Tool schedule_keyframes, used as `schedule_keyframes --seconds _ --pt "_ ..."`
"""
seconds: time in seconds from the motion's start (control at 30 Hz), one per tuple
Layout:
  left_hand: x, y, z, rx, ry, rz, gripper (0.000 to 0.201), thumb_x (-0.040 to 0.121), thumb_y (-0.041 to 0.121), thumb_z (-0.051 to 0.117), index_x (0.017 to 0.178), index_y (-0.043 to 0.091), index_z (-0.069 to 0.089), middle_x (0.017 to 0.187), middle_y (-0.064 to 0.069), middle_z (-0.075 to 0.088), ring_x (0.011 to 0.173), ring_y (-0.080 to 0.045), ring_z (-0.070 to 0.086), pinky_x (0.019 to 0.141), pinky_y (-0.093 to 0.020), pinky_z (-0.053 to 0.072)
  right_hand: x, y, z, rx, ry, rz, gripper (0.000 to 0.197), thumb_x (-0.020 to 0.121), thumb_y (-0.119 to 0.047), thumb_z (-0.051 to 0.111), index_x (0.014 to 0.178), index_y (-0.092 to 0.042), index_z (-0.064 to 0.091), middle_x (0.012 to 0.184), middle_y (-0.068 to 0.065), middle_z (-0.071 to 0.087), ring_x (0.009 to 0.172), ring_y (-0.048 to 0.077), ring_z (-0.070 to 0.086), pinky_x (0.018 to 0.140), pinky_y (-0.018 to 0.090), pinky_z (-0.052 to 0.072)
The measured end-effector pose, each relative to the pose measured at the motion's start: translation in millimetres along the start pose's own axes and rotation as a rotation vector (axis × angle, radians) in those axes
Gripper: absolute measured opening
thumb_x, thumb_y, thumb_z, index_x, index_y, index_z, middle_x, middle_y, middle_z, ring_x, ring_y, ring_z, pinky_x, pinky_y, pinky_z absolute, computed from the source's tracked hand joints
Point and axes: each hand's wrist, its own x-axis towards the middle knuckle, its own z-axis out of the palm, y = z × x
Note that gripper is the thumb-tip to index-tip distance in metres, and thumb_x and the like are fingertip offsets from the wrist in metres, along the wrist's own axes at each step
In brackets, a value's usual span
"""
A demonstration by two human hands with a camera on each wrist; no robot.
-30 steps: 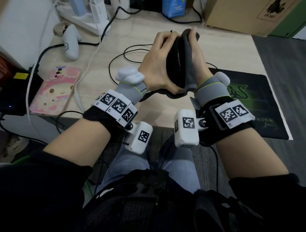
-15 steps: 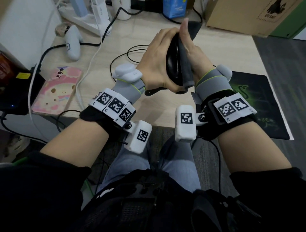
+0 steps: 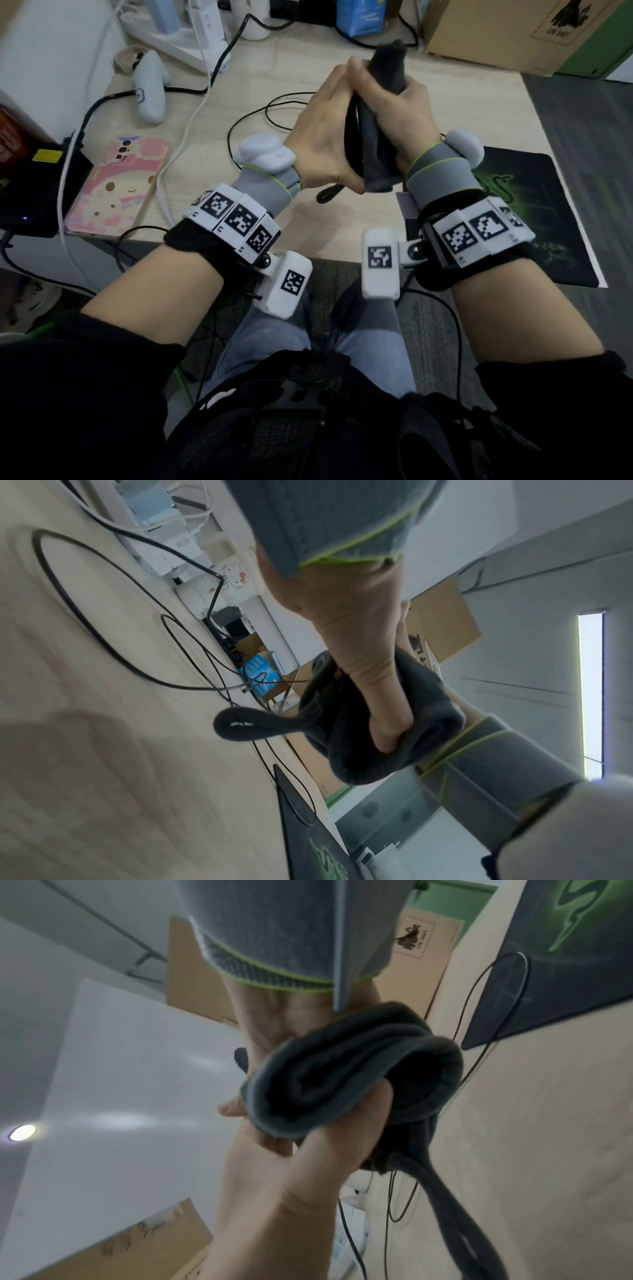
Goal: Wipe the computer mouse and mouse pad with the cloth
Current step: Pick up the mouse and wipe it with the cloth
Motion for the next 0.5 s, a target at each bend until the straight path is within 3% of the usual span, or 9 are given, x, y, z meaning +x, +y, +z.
schedule_keyframes --seconds 0.07,0.17,0.23,0.27,0.33,0.4,0.47,0.5 --pt "-1 0 -3 0.0 -0.006 0.016 0.113 0.041 0.04 0.079 0.134 -0.003 0.033 0.122 -0.002 0.039 0.115 -0.012 0.038 0.098 -0.003 0.028 6 -4 -1 -0.022 0.069 0.039 0.041 0.069 -0.054 0.073 0.072 -0.015 0.062 0.071 0.001 0.065 0.067 0.014 0.065 0.069 0.028 0.056" --pt "0 0 -3 -0.014 -0.01 0.025 0.112 0.041 0.042 0.078 0.135 -0.003 0.034 0.124 -0.003 0.039 0.116 -0.01 0.037 0.096 0.001 0.026 13 -5 -5 -0.07 0.166 0.068 0.046 0.073 -0.062 0.064 0.065 -0.017 0.057 0.066 -0.002 0.06 0.072 0.018 0.064 0.078 0.036 0.055" --pt "1 -2 -3 -0.01 -0.011 0.017 0.114 0.04 0.041 0.081 0.135 -0.001 0.034 0.126 -0.004 0.039 0.114 -0.009 0.038 0.093 0.001 0.028 12 -1 -7 -0.061 0.159 0.064 0.043 0.078 -0.059 0.06 0.063 -0.019 0.055 0.062 -0.004 0.057 0.069 0.016 0.061 0.074 0.034 0.052" --pt "2 -2 -3 -0.009 -0.001 0.013 0.115 0.039 0.041 0.083 0.135 0.0 0.034 0.125 -0.002 0.038 0.114 -0.008 0.039 0.093 0.0 0.029 8 2 -7 -0.053 0.104 0.053 0.04 0.082 -0.055 0.059 0.066 -0.019 0.057 0.065 -0.004 0.06 0.069 0.013 0.062 0.071 0.03 0.052" --pt "3 -5 -3 -0.003 0.037 0.006 0.117 0.038 0.042 0.085 0.135 0.001 0.035 0.125 -0.001 0.038 0.115 -0.009 0.041 0.098 -0.006 0.033 -2 11 -6 -0.012 -0.062 0.032 0.033 0.084 -0.049 0.059 0.089 -0.016 0.062 0.085 0.0 0.069 0.082 0.01 0.068 0.075 0.025 0.054" --pt "3 -7 -1 0.007 0.049 0.0 0.116 0.038 0.043 0.085 0.135 0.001 0.035 0.128 -0.005 0.041 0.116 -0.01 0.042 0.103 -0.015 0.035 -8 19 -6 -0.002 -0.168 0.055 0.055 0.073 -0.052 0.064 0.114 -0.016 0.054 0.111 0.006 0.067 0.102 0.014 0.066 0.089 0.029 0.054" --pt "3 -10 1 0.014 0.047 -0.015 0.115 0.04 0.043 0.085 0.135 0.002 0.035 0.129 -0.008 0.042 0.116 -0.01 0.042 0.103 -0.016 0.036 -11 16 -6 0.018 -0.227 0.103 0.066 0.068 -0.056 0.063 0.121 -0.02 0.049 0.12 0.003 0.063 0.11 0.013 0.062 0.098 0.032 0.05" --pt "3 -11 2 0.007 0.052 -0.031 0.114 0.04 0.042 0.084 0.135 0.003 0.035 0.128 -0.007 0.042 0.115 -0.009 0.042 0.101 -0.015 0.036 -12 13 -7 0.097 -0.25 0.144 0.063 0.072 -0.056 0.06 0.122 -0.019 0.052 0.12 0.002 0.064 0.11 0.013 0.062 0.099 0.032 0.049"
